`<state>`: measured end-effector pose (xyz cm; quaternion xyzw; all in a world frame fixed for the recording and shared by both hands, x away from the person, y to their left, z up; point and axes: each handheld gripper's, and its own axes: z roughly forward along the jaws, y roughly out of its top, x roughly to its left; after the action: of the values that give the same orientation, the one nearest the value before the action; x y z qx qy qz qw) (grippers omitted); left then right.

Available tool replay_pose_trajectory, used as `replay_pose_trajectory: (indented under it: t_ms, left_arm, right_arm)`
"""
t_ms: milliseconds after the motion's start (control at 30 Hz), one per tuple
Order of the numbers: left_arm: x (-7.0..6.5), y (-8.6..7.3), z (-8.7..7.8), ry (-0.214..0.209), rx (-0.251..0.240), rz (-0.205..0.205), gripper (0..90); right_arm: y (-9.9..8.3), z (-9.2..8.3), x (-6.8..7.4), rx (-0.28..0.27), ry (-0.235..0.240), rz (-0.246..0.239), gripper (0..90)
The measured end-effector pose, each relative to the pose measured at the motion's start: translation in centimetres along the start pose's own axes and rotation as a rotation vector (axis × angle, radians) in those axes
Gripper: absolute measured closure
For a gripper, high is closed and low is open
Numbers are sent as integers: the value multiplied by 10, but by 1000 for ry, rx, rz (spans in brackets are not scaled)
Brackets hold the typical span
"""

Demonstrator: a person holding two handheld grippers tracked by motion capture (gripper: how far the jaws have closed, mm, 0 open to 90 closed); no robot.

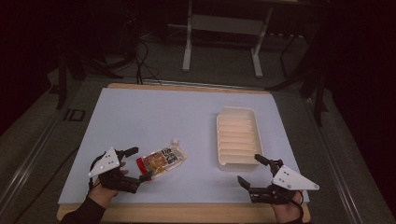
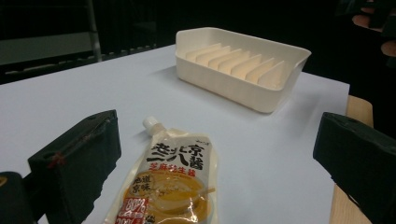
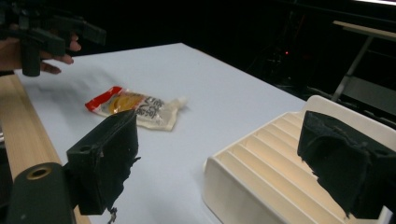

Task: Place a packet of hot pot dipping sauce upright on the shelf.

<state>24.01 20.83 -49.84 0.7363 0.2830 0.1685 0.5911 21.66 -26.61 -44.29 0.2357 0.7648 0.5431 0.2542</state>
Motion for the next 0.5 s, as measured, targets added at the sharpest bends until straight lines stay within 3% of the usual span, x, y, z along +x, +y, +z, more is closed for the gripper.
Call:
replay_pose_trajectory:
  t_ms: [200, 400, 500]
  left_arm:
    - [-3, 2, 0, -19, 18, 4, 14]
    - [-11, 8, 1, -50, 27, 51, 14]
    - [-15, 12, 3, -83, 29, 51, 14]
  right_arm:
    - [0, 0, 0, -5, -3, -9, 125]
    - [1, -1, 0, -15, -7, -19, 125]
    - [1, -3, 0, -10, 0, 4, 125]
